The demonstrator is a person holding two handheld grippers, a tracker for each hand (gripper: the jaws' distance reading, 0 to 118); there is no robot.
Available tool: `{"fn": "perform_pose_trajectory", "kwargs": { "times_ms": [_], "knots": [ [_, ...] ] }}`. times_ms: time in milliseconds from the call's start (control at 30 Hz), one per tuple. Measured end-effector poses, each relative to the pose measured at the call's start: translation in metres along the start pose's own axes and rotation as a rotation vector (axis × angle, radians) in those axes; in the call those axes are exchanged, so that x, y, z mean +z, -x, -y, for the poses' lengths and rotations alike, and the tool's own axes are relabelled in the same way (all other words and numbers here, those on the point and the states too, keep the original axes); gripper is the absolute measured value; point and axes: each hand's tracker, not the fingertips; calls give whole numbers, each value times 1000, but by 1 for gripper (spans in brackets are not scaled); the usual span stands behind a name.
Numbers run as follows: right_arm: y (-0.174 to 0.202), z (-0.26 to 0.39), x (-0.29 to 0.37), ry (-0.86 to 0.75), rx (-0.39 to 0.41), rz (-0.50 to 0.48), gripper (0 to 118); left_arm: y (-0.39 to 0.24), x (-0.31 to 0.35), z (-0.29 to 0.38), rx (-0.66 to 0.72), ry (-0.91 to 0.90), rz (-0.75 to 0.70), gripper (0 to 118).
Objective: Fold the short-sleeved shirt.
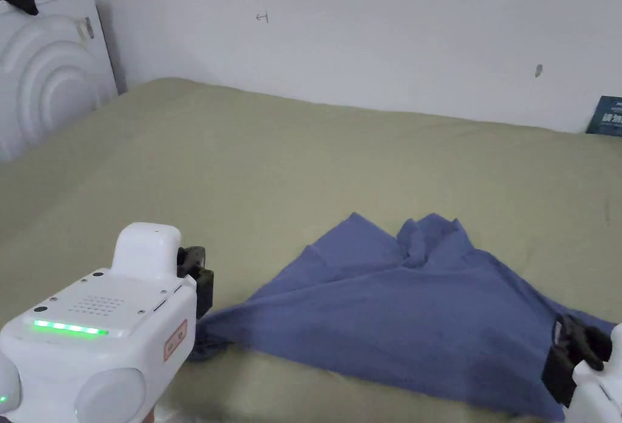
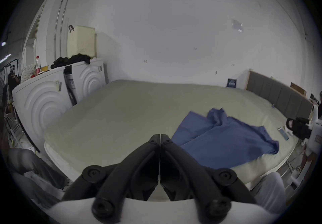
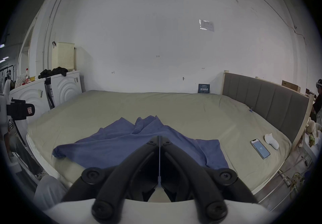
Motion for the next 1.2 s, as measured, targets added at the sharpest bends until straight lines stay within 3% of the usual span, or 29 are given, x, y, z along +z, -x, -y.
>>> {"fn": "perform_pose_trajectory", "kwargs": {
  "times_ms": [167, 267, 300, 333, 367, 400, 633, 700, 800, 967, 1200],
  "knots": [
    [9, 14, -14, 61, -24, -30, 4, 42, -18, 12, 60, 190, 37, 0],
    [21, 25, -25, 105, 1, -41, 4, 47, -39, 32, 84, 264, 78, 0],
    [24, 28, -28, 120, 10, -44, 4, 53, -54, 34, 90, 297, 101, 14],
    [27, 32, -31, 138, 12, -54, 4, 52, -66, 38, 97, 349, 116, 48],
    [29, 35, -35, 158, 13, -66, 4, 51, -77, 42, 94, 402, 127, 108],
    [32, 39, -38, 172, 14, -69, 4, 48, -94, 50, 97, 459, 129, 118],
    [36, 57, -63, 281, 22, -82, 4, 50, -175, 60, 30, 556, 119, 110],
    [31, 59, -74, 303, 12, -82, 4, 38, -185, 66, -9, 572, 98, 81],
    [17, 53, -95, 325, 11, -69, 4, 29, -185, 63, 45, 559, 176, 7],
    [-23, 27, -166, 369, -17, -32, 4, 12, -176, 54, -9, 560, 161, 3],
    [-68, -22, -328, 473, 77, -14, 5, 21, -184, 52, 50, 566, 157, 3]
  ]
}}
